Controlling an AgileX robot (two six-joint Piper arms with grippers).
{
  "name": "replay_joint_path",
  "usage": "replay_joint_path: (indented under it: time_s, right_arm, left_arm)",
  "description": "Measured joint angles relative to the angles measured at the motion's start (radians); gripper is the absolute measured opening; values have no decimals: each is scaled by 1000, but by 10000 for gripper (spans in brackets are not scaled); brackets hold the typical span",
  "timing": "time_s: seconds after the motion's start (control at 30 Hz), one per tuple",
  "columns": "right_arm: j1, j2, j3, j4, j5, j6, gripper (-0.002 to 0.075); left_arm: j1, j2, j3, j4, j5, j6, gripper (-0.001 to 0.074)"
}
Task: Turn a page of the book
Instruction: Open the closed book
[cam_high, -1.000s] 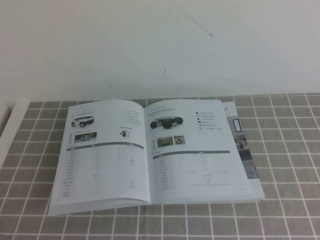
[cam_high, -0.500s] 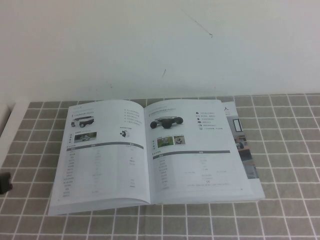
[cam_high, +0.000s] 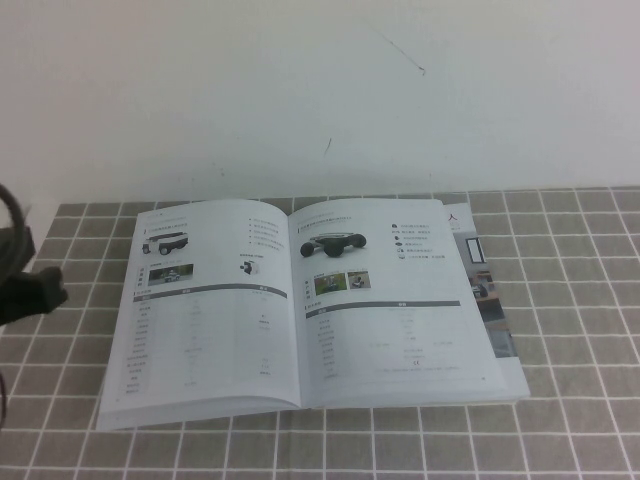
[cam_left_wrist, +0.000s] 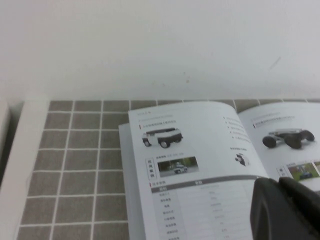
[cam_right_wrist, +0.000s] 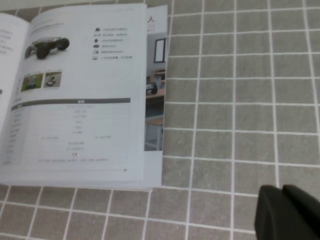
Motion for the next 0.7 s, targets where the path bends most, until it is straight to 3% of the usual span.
replay_joint_path:
  time_s: [0.43, 0.7]
  right_arm:
    - [0, 254, 0, 481, -11, -576, -1]
    - [18, 396, 0, 662, -21, -762, 62]
  left_arm:
    - [-43, 274, -4, -65, 3, 47, -4]
    - [-43, 507, -170, -323, 125, 410, -4]
